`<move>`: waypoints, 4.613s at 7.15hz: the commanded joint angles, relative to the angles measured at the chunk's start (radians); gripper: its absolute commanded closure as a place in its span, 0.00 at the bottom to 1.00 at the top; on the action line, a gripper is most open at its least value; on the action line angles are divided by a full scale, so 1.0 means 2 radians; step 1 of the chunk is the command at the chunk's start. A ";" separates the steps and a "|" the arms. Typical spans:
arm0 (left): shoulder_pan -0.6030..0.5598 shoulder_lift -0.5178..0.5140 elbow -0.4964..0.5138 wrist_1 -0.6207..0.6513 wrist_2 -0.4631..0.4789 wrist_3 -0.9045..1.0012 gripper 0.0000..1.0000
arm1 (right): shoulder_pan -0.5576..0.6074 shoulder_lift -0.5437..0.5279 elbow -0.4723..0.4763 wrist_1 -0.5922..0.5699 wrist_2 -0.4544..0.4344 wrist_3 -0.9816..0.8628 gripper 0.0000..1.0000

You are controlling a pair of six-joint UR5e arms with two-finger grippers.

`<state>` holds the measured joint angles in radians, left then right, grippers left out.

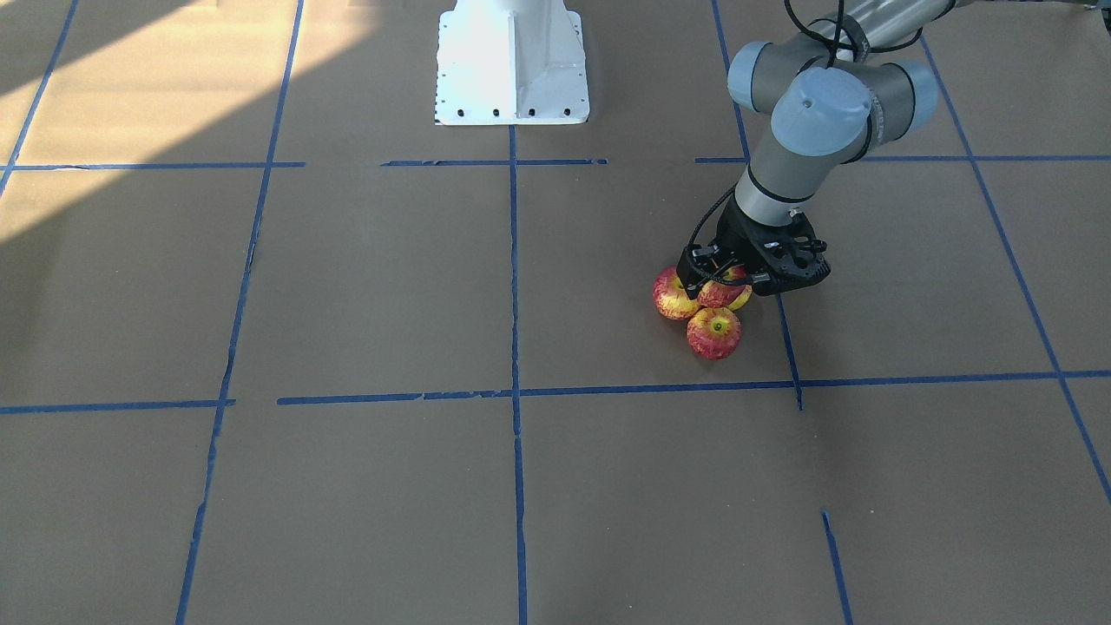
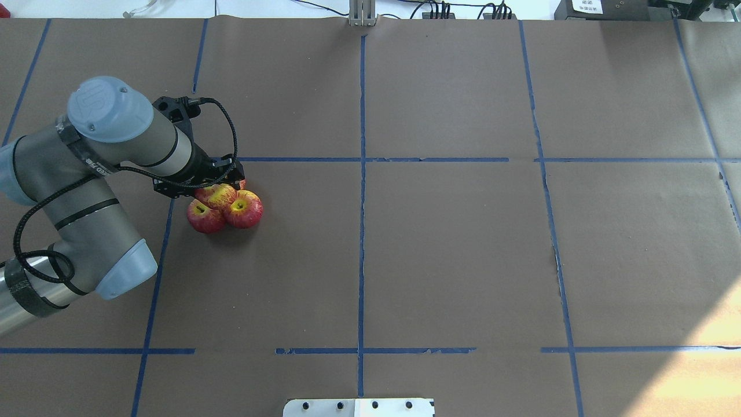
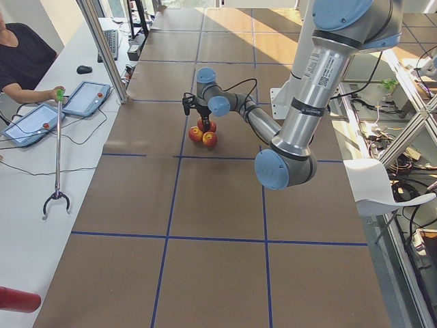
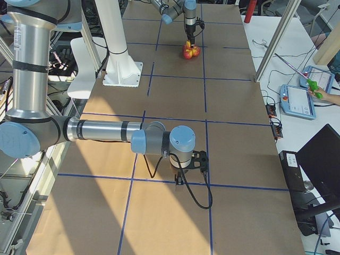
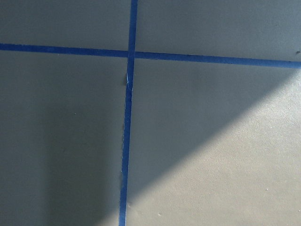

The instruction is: Stack apples

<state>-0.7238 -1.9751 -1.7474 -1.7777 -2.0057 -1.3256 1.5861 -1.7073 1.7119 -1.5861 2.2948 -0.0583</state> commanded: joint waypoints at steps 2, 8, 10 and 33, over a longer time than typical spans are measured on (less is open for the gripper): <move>0.001 0.000 0.002 0.000 0.000 0.001 0.46 | 0.000 0.000 0.000 0.000 0.000 0.000 0.00; -0.004 0.003 -0.014 0.002 0.001 0.004 0.00 | 0.000 0.000 0.000 0.000 0.000 0.000 0.00; -0.047 0.018 -0.056 0.008 0.002 0.040 0.00 | 0.000 0.000 0.000 0.000 0.000 0.000 0.00; -0.489 0.215 0.072 0.172 -0.140 0.850 0.00 | 0.000 0.000 0.000 0.000 0.000 0.000 0.00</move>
<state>-1.7035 -1.5399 -1.6073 -1.4354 -2.2917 0.3755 1.5861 -1.7073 1.7119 -1.5861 2.2948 -0.0583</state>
